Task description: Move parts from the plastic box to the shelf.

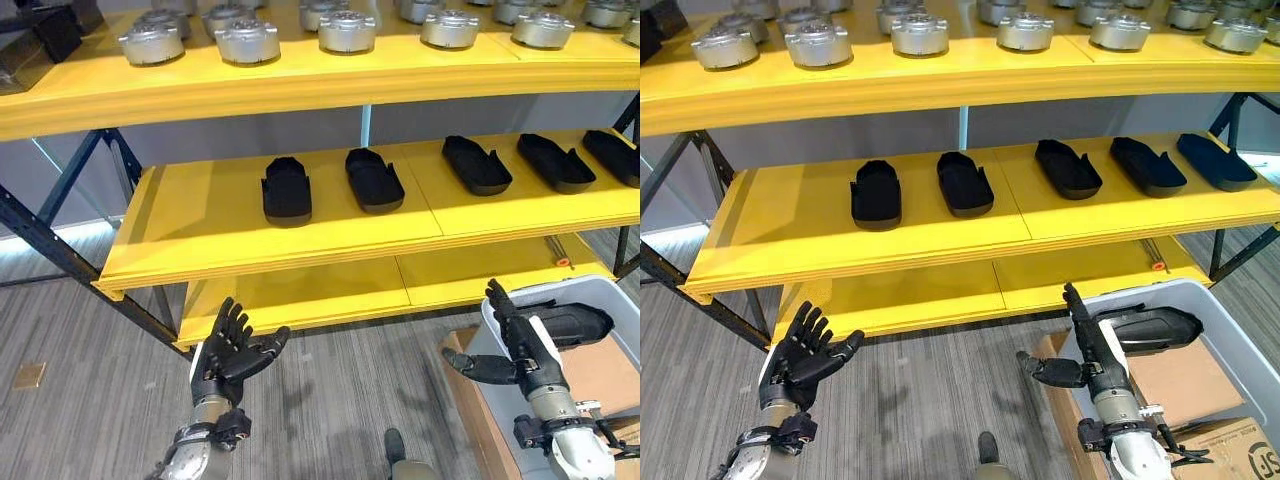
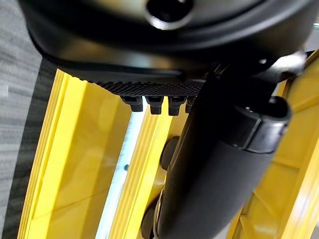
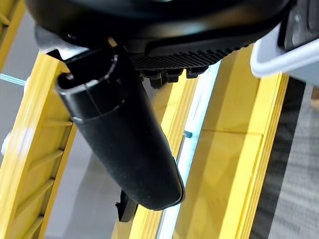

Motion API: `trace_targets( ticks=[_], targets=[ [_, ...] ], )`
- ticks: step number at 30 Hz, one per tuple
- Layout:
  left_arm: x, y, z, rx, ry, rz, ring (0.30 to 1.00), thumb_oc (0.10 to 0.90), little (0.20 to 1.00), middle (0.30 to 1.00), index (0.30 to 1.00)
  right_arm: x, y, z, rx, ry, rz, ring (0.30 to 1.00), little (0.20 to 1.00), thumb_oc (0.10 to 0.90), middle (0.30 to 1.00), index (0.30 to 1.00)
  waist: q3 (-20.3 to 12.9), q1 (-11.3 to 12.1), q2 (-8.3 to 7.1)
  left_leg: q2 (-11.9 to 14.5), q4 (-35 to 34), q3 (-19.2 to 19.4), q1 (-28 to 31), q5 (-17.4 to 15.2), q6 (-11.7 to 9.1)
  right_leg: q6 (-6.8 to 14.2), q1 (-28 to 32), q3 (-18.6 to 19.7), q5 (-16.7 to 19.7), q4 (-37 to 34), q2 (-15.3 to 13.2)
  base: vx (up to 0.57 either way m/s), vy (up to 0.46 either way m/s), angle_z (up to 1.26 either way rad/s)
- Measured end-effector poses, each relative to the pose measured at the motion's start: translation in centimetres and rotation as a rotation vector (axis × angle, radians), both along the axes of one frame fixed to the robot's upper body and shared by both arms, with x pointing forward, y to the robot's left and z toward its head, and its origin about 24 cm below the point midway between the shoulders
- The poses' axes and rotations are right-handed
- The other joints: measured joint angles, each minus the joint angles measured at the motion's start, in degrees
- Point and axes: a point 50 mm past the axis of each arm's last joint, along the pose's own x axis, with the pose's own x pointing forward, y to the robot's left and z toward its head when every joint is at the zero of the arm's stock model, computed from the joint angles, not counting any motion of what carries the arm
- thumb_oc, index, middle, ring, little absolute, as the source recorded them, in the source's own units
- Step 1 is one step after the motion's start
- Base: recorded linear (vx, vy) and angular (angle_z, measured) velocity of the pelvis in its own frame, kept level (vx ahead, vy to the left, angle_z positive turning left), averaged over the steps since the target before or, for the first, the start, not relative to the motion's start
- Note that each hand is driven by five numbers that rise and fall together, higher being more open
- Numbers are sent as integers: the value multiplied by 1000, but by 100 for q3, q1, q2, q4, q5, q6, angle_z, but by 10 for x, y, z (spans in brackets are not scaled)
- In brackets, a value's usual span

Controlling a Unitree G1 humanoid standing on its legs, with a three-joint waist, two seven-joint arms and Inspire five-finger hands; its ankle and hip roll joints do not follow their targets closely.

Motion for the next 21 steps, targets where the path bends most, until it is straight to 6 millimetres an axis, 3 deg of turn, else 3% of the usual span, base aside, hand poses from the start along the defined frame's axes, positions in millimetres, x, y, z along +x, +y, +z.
trace_targets(
  ticks=[8, 9, 10, 11, 12, 13, 14, 15, 16, 18, 19, 21],
  targets=[
    [1, 12, 2, 81, 15, -30, 1000, 900, 1000, 1000, 1000, -1, 4, -4, 35, 23, 16, 1000, 1000, 900, 1000, 1000, 50, -36, -166, -89, -70, 578, 32, -32, 26, 67, -302, 431, 334, -91, 88, -154, 147, -42],
    [2, 16, 4, 96, 12, -21, 1000, 900, 1000, 1000, 1000, 0, 7, -7, 50, 26, 15, 1000, 1000, 900, 1000, 1000, 136, -27, -273, -148, 174, 852, -85, -197, 157, 133, -538, 266, 658, 14, 144, -216, 106, -126],
    [1, 19, 3, 107, 20, -8, 1000, 900, 1000, 1000, 1000, 7, 10, -5, 54, 13, 37, 1000, 1000, 900, 1000, 1000, 201, 60, -281, -53, 262, 1087, -119, -252, 190, 414, -686, 32, 847, -89, 174, -128, 48, -135],
    [4, 19, 0, 110, 29, -9, 1000, 900, 1000, 1000, 1000, 7, 9, -10, 52, 33, 31, 1000, 1000, 900, 1000, 1000, 249, 67, -229, -7, 238, 1300, -98, -240, 191, 207, -630, -813, 100, -201, 33, -51, -11, -113],
    [2, 17, -3, 108, 42, -3, 1000, 900, 1000, 1000, 1000, 8, 8, -14, 55, 51, 27, 1000, 1000, 900, 1000, 1000, 312, 69, -127, 198, 256, 1487, -76, -215, 158, -169, -758, -1197, -211, 347, 60, -72, -30, -76],
    [1, 14, -4, 103, 45, -16, 1000, 900, 1000, 1000, 1000, 4, 6, -18, 52, 78, 21, 1000, 1000, 900, 1000, 1000, 394, 73, 54, 374, 216, 1589, 13, -150, 88, -244, -756, -1453, -379, 989, 53, -69, -47, -55],
    [-1, 14, -4, 104, 48, -21, 1000, 900, 1000, 1000, 1000, 2, 6, -19, 50, 88, 22, 1000, 1000, 900, 1000, 1000, 395, 102, 88, 426, 181, 1645, 96, -131, 61, -237, -744, -1487, -455, 1259, 17, -5, -60, -62],
    [-5, 18, -5, 114, 61, -12, 1000, 900, 1000, 1000, 1000, -2, 6, -21, 51, 100, 22, 1000, 1000, 900, 1000, 1000, 382, 183, 12, 413, 150, 1802, 207, -105, 12, -255, -521, -1631, -541, 1529, -199, -13, -97, -56],
    [-7, 21, -5, 119, 67, 2, 1000, 900, 1000, 1000, 1000, -1, 8, -22, 55, 101, 26, 1000, 1000, 900, 1000, 1000, 377, 186, -40, 421, 159, 1928, 269, -105, -48, -331, -289, -1733, -661, 1276, -304, 24, -108, -77],
    [-7, 23, -7, 117, 76, 25, 1000, 900, 1000, 1000, 1000, 7, 13, -18, 56, 76, 46, 1000, 1000, 900, 1000, 1000, 417, 289, 28, 507, 283, 2068, 252, -112, -85, -479, -98, -1875, -409, 756, -102, 4, -152, -59],
    [-6, 22, -6, 108, 67, 26, 1000, 900, 1000, 1000, 1000, 12, 13, -13, 43, 59, 60, 1000, 1000, 900, 1000, 1000, 440, 296, 149, 596, 217, 2122, 256, -78, -117, -520, -112, -1838, -282, 604, 88, 21, -211, -42],
    [-2, 19, -5, 76, 41, 50, 1000, 900, 1000, 1000, 1000, 17, 11, -9, 28, 48, 69, 1000, 1000, 900, 1000, 1000, 442, 318, 209, 686, 178, 2196, 262, -34, -115, -471, -140, -1744, -277, 419, 257, 69, -258, -43]
  ],
)
